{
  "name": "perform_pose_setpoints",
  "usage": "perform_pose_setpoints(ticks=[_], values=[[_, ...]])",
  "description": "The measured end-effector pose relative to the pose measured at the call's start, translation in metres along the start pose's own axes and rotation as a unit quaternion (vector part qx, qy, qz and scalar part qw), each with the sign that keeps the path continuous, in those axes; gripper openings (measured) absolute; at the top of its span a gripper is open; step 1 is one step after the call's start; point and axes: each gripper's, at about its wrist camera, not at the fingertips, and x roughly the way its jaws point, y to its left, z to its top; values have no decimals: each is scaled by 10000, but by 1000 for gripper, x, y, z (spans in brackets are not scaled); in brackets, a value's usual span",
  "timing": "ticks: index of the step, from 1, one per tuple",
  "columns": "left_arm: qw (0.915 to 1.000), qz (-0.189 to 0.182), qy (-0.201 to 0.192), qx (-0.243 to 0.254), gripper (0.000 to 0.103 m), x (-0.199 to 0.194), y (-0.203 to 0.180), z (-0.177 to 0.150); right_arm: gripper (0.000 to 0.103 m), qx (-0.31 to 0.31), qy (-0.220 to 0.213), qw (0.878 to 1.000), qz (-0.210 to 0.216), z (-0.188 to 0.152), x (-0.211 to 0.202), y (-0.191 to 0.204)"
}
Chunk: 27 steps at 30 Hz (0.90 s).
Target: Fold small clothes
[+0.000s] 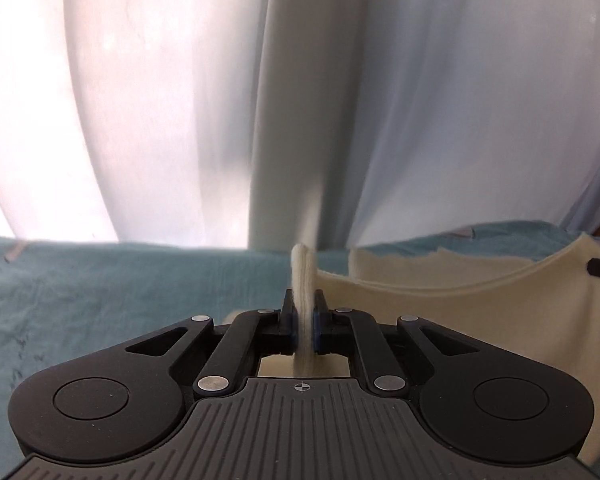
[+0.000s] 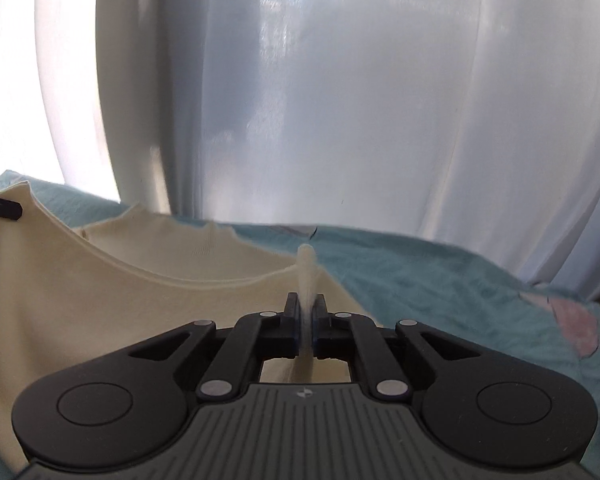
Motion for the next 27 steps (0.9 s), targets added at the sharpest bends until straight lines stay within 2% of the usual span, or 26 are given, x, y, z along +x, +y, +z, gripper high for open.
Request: perform_pose_setpoints(ticks=[3, 7, 10, 13, 16, 19, 20, 23, 25, 27], values=[[9992, 341, -171, -142, 9, 27, -2, 23, 5, 17, -228, 9987, -445, 25, 20, 1], [9973, 690, 26, -238, 9, 77, -10, 25, 5, 299, -123, 9960, -831, 39, 61, -1], [9955, 892, 257, -212, 10, 103, -12, 10, 5, 327, 125, 9941, -1028, 30, 87, 1], [9942, 987, 295, -300, 12, 112, -9, -3, 5, 328, 292, 9923, -1158, 19, 103, 1], [9923, 1135, 356, -350, 21, 123, -6, -10, 6, 343, 339, 9906, -1281, 9, 111, 2], [9894, 1362, 249, -429, 44, 125, -4, -16, 7, 416, 489, 9884, -1378, 2, 118, 1], [9879, 1462, 254, -457, 53, 125, -3, -16, 13, 403, 498, 9881, -1400, 2, 119, 1], [9871, 1422, 169, -712, 51, 104, 5, -14, 33, 446, 430, 9845, -1641, 2, 111, 1], [9870, 1363, -91, -851, 50, 83, 5, -14, 36, 655, 74, 9816, -1791, 2, 91, -4], [9892, 1024, -260, -1020, 54, 60, -2, -15, 36, 838, -267, 9824, -1650, 0, 68, 0]])
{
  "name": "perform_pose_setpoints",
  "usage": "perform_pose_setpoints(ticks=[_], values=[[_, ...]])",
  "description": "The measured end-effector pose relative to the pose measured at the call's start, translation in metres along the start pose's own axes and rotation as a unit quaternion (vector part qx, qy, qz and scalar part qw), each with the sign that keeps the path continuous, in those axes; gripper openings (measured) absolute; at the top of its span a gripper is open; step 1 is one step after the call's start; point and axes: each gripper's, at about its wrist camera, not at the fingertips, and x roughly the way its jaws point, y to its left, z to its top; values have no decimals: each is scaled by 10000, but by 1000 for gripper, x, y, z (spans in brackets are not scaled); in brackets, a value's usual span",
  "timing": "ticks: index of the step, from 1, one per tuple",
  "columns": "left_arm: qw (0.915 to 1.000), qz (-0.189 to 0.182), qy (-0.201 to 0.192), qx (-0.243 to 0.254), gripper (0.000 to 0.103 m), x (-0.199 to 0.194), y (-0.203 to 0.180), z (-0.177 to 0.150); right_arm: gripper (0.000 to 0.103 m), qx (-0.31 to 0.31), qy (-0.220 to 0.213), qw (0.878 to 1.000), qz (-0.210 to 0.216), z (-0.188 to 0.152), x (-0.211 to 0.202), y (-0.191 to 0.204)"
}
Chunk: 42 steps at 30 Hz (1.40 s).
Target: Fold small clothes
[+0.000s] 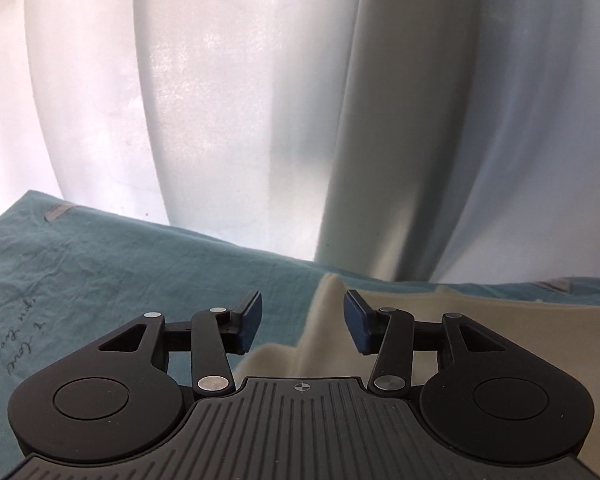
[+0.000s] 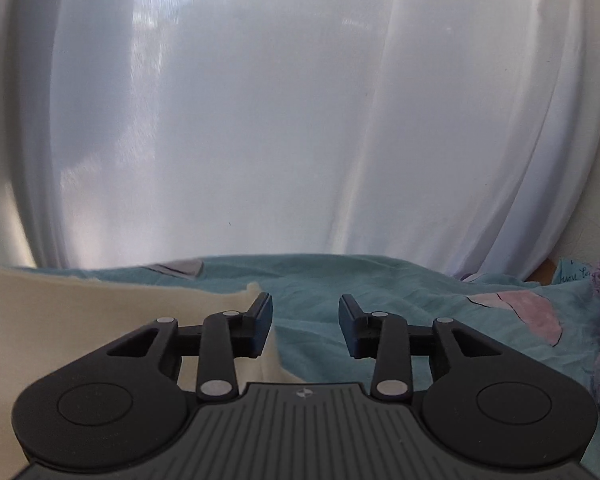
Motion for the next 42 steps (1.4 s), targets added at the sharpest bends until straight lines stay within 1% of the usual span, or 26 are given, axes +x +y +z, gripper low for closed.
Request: perform_pose_setpoints(ticks=[1, 2, 3, 4, 7, 9, 12, 14, 15, 17, 19, 20, 21, 22, 24, 26, 28, 30, 32, 33, 34, 35, 37, 38, 41, 42], values=[[9998, -180, -9, -80, 57, -6, -5, -4, 36, 119, -90, 9993, 345, -2, -12, 1], [9992, -388, 71, -104, 62, -8, -14, -10, 36, 103, -107, 9974, 699, -6, -22, 8], [9984, -540, 171, -87, 65, -4, -25, -16, 36, -22, -113, 9949, 1000, -11, -28, 17], [9981, -570, 214, -21, 66, -1, -33, -22, 36, -320, -84, 9910, 1300, -18, -34, 33], [9976, -159, 84, 676, 66, 13, -52, -41, 35, -1044, 140, 9788, 1754, -40, -38, 70], [9957, -43, -149, 914, 67, 19, -51, -51, 34, -1224, 84, 9791, 1621, -49, -37, 73], [9979, -199, -230, 567, 66, 20, -37, -47, 35, -1081, 102, 9883, 1075, -48, -26, 51], [9987, -164, -234, 425, 66, 17, -28, -47, 35, -872, 147, 9943, 589, -48, -18, 26], [9989, -104, -246, 397, 66, 16, -25, -47, 36, -696, 139, 9959, 561, -47, -17, 13], [9990, -73, -222, 369, 65, 11, -20, -47, 36, -494, 259, 9983, 139, -45, -15, -5], [9991, -137, -213, 344, 66, 1, -13, -45, 38, -54, 385, 9990, 213, -41, -21, -26], [9991, 16, -254, 345, 78, -7, -9, -44, 37, 42, 370, 9990, 230, -39, -30, -31], [9989, 221, -301, 280, 86, -15, -4, -44, 37, -64, 292, 9993, 209, -37, -44, -33], [9989, 286, -344, 124, 86, -22, 7, -44, 37, -229, 208, 9992, 253, -36, -56, -30], [9994, 4, -176, -292, 86, -33, 27, -45, 37, -352, 52, 9967, 733, -36, -79, -26], [9974, -283, 149, -653, 88, -40, 45, -50, 37, -543, 115, 9914, 1189, -42, -97, -17], [9950, -430, 498, -747, 88, -46, 56, -56, 37, -801, 306, 9860, 1432, -53, -103, -10], [9945, -444, 663, -679, 88, -53, 63, -63, 34, -1064, 679, 9831, 1329, -65, -104, -5], [9955, -342, 673, -568, 88, -58, 71, -69, 34, -1162, 626, 9848, 1128, -75, -110, -12], [9950, -361, 709, -596, 88, -64, 78, -73, 34, -1143, 674, 9867, 934, -75, -111, -18], [9932, -465, 799, -714, 88, -63, 86, -75, 34, -1038, 768, 9888, 743, -73, -109, -25], [9902, -615, 906, -870, 88, -63, 93, -77, 34, -858, 877, 9902, 662, -72, -111, -32], [9809, -1033, 1108, -1219, 87, -65, 104, -82, 34, -483, 1170, 9891, 756, -69, -116, -42], [9789, -1150, 1124, -1263, 87, -67, 105, -82, 34, -348, 1292, 9871, 875, -68, -119, -44], [9742, -1381, 1218, -1307, 83, -67, 104, -79, 34, -96, 1381, 9813, 1337, -68, -133, -36], [9715, -1473, 1249, -1376, 80, -66, 105, -78, 34, -16, 1388, 9794, 1465, -68, -136, -32]])
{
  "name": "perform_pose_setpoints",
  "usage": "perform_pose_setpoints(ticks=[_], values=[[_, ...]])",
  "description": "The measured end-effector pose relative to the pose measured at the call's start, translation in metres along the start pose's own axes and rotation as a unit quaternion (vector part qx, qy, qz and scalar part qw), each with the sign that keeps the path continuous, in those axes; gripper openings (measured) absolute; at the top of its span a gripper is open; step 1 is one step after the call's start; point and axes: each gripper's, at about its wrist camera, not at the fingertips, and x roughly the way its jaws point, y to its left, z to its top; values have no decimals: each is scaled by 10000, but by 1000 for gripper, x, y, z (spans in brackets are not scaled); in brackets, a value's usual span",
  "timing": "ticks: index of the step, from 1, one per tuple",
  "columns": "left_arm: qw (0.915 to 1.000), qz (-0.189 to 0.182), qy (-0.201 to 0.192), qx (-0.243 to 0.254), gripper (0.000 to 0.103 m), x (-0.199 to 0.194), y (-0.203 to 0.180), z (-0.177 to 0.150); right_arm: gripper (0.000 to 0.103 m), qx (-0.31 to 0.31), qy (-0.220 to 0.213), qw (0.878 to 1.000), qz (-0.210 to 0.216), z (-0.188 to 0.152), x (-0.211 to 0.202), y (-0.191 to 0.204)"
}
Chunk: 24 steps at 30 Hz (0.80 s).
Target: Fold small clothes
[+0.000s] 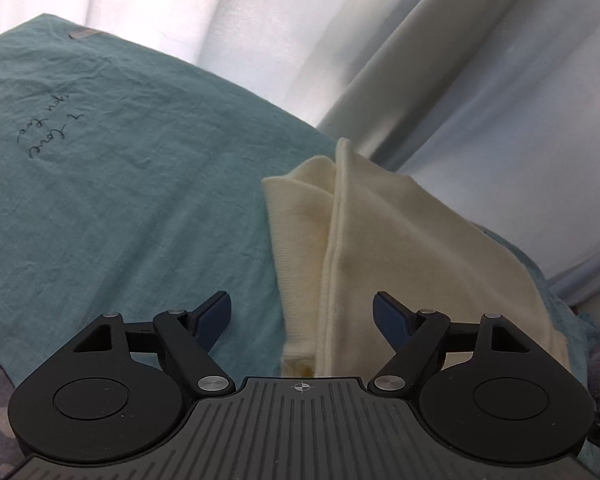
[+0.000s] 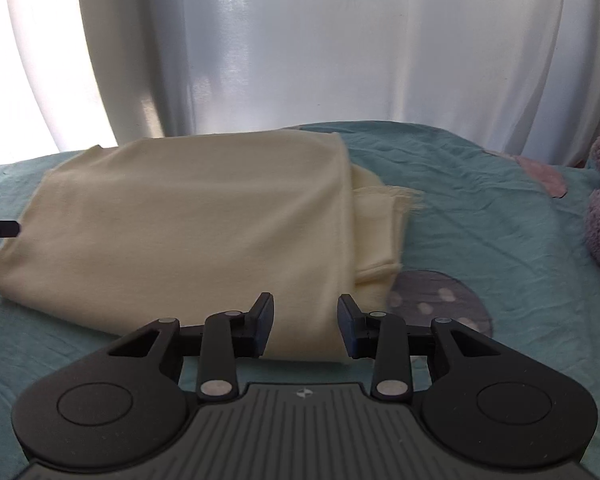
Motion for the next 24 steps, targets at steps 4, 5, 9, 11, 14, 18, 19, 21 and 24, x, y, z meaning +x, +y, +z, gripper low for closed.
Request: perform_pose_setpoints(ticks=[4, 5, 9, 11, 14, 18, 19, 21, 24], values=[[9983, -395, 234, -360, 65, 11, 3, 8, 34, 103, 52, 9986, 526, -4, 1, 21], [9974, -459, 329, -459, 56, 14, 5, 9, 34, 95, 74, 9980, 613, -6, 1, 26], [9971, -381, 460, -469, 38, 19, 7, 16, 34, 16, 125, 9971, 750, -12, 2, 39], [9957, -518, 517, -566, 38, 22, 12, 18, 34, -1, 99, 9967, 807, -13, 1, 42], [9952, -670, 521, -487, 46, 24, 15, 19, 34, -95, 10, 9961, 882, -11, 1, 50], [9934, -940, 545, -375, 69, 28, 9, 21, 34, -260, -38, 9956, 897, -8, 10, 67], [9938, -912, 546, -322, 69, 29, 6, 22, 34, -323, -21, 9958, 851, -7, 13, 72], [9947, -807, 600, -198, 43, 32, 2, 23, 33, -410, -32, 9954, 864, -6, 17, 80], [9948, -727, 674, -245, 26, 36, 4, 25, 22, -564, -119, 9951, 808, -5, 20, 91]])
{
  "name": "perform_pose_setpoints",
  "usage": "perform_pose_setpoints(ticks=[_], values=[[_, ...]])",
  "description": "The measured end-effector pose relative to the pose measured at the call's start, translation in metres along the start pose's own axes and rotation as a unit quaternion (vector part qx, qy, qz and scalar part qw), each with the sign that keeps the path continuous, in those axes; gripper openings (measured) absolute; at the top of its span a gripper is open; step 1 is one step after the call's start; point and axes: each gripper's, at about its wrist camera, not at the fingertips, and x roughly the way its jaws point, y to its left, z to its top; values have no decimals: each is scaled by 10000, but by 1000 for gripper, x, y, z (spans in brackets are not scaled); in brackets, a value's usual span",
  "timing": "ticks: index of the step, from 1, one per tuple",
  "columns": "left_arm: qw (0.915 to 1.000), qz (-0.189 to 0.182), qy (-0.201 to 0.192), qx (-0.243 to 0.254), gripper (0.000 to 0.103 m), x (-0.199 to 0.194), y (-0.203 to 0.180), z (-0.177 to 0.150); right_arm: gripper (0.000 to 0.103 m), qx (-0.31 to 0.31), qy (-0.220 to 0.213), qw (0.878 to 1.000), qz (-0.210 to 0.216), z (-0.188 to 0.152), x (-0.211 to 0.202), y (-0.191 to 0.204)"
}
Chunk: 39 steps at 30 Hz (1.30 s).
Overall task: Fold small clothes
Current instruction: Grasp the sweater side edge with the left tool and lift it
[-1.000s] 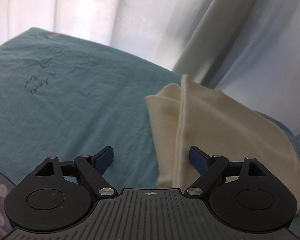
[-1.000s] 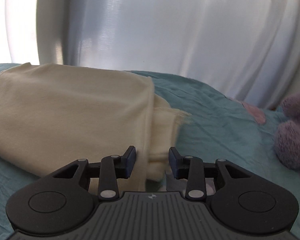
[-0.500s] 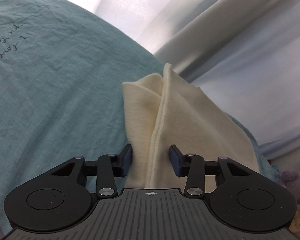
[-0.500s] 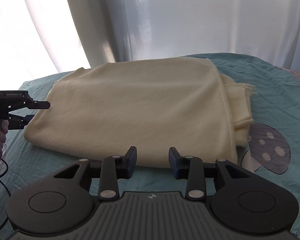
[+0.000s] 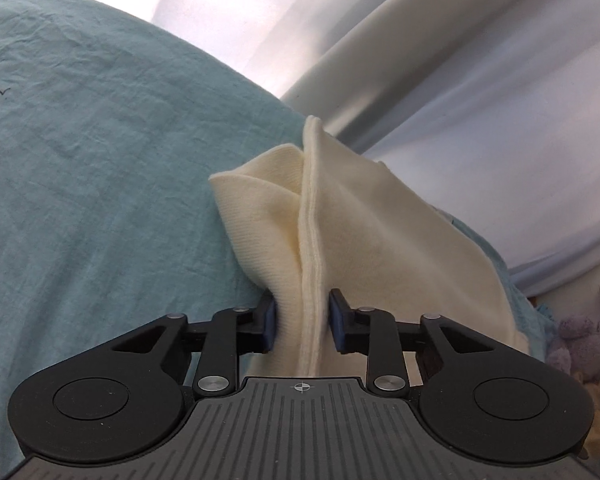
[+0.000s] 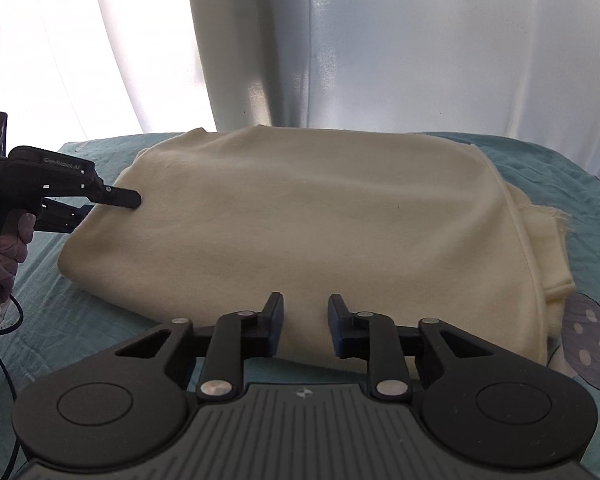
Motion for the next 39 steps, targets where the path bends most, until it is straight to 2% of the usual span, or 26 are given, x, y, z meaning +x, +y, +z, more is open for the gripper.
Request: perform_pose_setpoints(ticks=[4, 7, 10, 15, 20, 22, 23, 27, 31, 33, 35, 39], values=[[9999, -83, -49, -48, 22, -6, -2, 2, 18, -37, -140, 9999, 9, 2, 4, 6], [9992, -354, -127, -136, 22, -14, -2, 4, 17, -133, -107, 9998, -70, 0, 12, 7], [9997, -256, -46, -44, 23, -8, 0, 4, 17, -367, -87, 9991, -189, -6, 21, 9], [9990, -328, 37, -309, 37, -1, 10, 1, 17, -422, -176, 9987, -220, -5, 14, 13], [9985, -353, 51, -416, 37, 0, 14, -1, 17, -310, -457, 9984, -77, -2, 14, 18], [9985, -317, 45, -442, 34, -1, 14, -2, 17, -330, -497, 9982, -3, -3, 20, 22], [9985, -297, 53, -453, 28, -1, 15, -2, 18, -409, -530, 9978, -7, -5, 23, 25], [9981, -347, 22, -511, 22, -5, 15, -1, 19, -909, -473, 9946, -142, -9, 28, 37], [9986, -358, -43, -399, 21, -13, 8, -1, 19, -686, -653, 9954, -125, -8, 24, 32], [9985, -356, -42, -418, 20, -15, 6, 0, 20, -717, -345, 9968, -94, -10, 34, 31], [9984, -388, -43, -419, 20, -20, 0, 1, 20, -891, -296, 9955, -97, -11, 33, 35], [9976, -643, -57, -262, 19, -32, -26, 4, 20, -355, -436, 9984, 73, -8, 17, 17]])
